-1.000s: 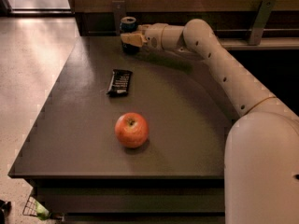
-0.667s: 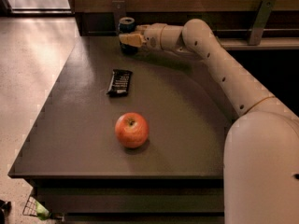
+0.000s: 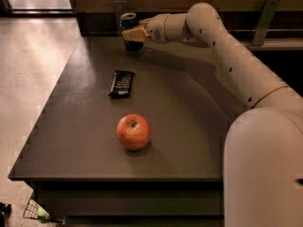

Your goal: Knock pepsi can over

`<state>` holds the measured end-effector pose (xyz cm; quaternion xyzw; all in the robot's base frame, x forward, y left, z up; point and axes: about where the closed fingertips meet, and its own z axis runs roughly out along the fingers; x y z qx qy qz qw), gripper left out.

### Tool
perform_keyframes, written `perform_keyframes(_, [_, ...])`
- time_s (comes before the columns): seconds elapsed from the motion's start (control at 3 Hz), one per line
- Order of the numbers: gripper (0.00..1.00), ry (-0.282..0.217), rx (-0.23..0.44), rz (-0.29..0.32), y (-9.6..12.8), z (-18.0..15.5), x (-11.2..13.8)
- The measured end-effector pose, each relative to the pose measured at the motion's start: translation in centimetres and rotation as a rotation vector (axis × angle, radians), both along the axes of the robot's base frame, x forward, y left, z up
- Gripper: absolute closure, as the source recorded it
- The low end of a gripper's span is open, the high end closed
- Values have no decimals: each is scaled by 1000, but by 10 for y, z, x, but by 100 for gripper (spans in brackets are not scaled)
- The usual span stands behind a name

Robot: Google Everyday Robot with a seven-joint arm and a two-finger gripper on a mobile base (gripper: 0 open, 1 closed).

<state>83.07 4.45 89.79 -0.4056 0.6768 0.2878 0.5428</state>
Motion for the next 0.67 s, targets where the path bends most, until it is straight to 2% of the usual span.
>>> perform_keyframes(0.33, [100, 25, -100, 8, -9, 11, -8])
perform_keyframes(0.67, [100, 74, -252, 38, -11, 19, -17])
